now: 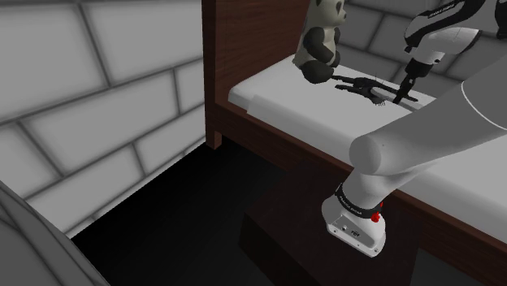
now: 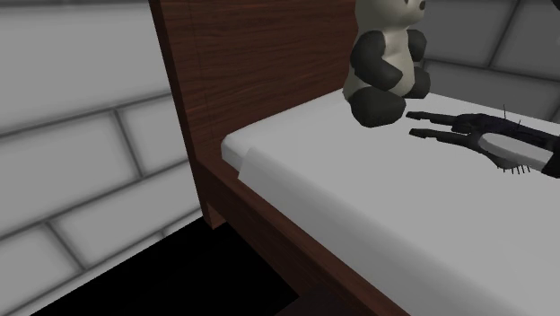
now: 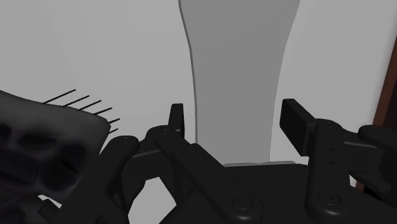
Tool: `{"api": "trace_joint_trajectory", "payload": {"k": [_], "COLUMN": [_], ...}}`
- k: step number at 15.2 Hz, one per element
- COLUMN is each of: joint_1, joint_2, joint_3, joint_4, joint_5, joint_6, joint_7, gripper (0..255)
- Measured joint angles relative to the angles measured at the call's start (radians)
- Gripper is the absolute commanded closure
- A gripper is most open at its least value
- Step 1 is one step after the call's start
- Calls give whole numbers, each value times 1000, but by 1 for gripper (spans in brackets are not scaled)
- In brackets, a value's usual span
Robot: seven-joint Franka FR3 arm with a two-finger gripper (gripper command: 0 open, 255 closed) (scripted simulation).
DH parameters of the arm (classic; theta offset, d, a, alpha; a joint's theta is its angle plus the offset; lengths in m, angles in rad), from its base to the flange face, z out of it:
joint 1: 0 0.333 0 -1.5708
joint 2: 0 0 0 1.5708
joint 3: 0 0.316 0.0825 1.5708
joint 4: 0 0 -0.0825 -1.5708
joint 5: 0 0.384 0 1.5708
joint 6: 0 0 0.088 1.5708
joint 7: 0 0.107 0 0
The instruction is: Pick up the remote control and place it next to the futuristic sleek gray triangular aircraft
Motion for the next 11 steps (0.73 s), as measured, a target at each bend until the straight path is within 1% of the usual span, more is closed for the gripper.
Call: {"api": "trace_joint_trajectory", "payload": {"k": [7, 11], "joint_1": [5, 17], "joint_2": [37, 80], "joint_3": [-29, -54], "joint_4": [-66, -92], "joint_5": [7, 28], "joint_6": [99, 162], "joint_7": [-10, -27], "gripper": [255, 255]}}
